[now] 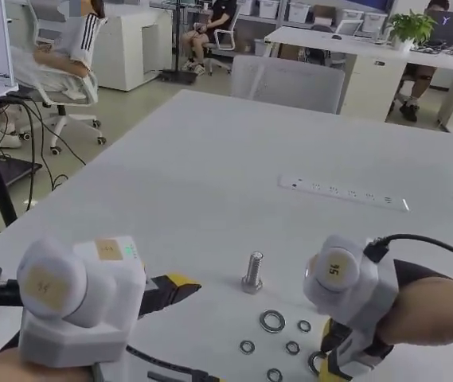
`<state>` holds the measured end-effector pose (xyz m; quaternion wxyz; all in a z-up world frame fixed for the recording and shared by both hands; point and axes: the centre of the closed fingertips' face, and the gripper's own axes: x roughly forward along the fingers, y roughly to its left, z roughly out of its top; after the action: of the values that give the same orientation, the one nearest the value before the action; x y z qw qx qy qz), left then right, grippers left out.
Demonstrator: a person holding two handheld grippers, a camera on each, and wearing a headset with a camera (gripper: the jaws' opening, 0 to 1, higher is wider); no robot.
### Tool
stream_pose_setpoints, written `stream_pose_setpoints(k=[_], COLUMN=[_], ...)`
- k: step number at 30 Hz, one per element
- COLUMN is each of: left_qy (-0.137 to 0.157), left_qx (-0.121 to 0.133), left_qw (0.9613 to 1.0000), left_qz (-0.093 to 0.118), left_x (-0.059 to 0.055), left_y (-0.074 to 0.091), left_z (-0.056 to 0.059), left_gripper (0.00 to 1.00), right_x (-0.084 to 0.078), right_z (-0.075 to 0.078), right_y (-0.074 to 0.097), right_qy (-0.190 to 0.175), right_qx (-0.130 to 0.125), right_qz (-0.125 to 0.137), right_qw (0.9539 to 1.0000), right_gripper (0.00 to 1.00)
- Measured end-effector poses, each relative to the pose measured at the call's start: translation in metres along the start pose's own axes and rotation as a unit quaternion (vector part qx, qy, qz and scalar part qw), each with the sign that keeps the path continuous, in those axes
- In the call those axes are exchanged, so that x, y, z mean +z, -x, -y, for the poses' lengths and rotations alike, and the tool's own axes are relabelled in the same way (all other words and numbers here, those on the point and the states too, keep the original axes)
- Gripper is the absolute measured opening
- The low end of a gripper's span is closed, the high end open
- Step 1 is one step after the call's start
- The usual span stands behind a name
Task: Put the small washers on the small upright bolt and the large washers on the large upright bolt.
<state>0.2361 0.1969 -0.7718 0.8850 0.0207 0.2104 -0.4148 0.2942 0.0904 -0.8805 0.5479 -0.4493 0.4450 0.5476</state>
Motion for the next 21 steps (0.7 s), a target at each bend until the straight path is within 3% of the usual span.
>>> stream_pose_setpoints(k=[21], left_qy=[0.001], left_qx=[-0.005], left_qw=[1.0000], left_qz=[0.001], left_x=[0.0007], left_y=[-0.0006], left_z=[0.0010], left_gripper=[0.91], right_x=[-0.0006], right_z=[0.0040], right_y=[0.0008], right_qy=[-0.001], right_qx=[-0.005], right_qz=[-0.003], right_qw=[1.0000], right_gripper=[0.23])
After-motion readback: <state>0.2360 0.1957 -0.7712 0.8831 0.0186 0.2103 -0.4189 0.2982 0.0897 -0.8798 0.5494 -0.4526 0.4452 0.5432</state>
